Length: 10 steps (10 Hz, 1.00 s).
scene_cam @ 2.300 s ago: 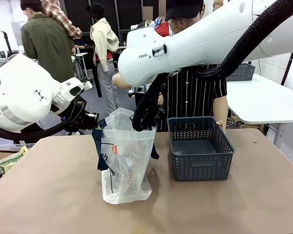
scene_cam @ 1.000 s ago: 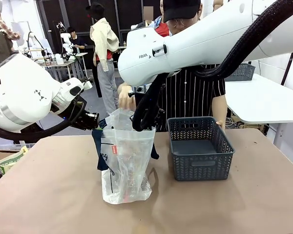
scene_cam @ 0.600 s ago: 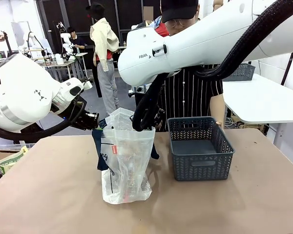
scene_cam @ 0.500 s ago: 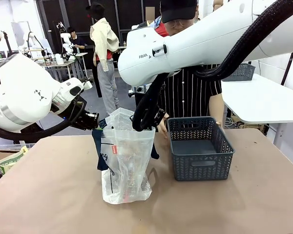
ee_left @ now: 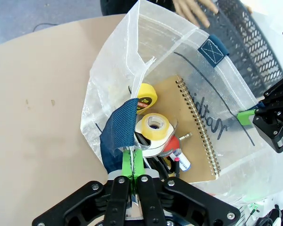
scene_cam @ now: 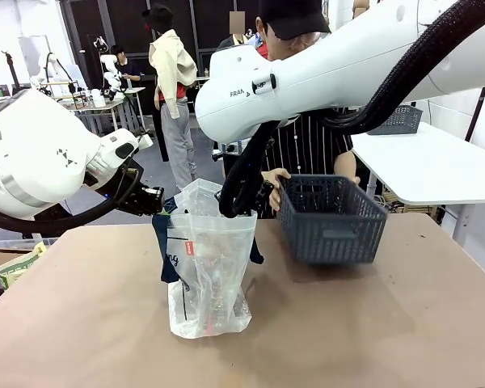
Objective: Transfer purchased items from the store into the shopping bag.
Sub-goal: Move the Reusable shopping bag to the right side of the table.
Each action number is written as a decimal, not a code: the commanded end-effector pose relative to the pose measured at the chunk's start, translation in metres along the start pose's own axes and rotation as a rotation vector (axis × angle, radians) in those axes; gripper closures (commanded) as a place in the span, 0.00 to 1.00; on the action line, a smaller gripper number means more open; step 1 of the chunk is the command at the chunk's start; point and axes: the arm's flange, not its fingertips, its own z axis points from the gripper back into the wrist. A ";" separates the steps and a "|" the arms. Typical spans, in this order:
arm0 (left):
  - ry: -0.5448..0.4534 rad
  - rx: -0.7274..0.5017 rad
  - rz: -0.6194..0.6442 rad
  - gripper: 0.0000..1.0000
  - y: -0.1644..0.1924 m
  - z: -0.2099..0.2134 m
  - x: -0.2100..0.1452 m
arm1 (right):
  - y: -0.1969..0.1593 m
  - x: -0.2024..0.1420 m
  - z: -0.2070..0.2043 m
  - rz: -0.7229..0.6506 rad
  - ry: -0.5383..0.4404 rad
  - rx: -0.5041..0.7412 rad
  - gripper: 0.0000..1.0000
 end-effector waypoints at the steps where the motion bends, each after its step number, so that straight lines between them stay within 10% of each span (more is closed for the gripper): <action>1: -0.006 -0.014 0.013 1.00 0.002 0.000 0.000 | -0.002 -0.003 0.001 0.002 0.000 -0.001 1.00; 10: -0.006 -0.014 0.013 1.00 0.002 0.000 0.000 | -0.002 -0.003 0.001 0.002 0.000 -0.001 1.00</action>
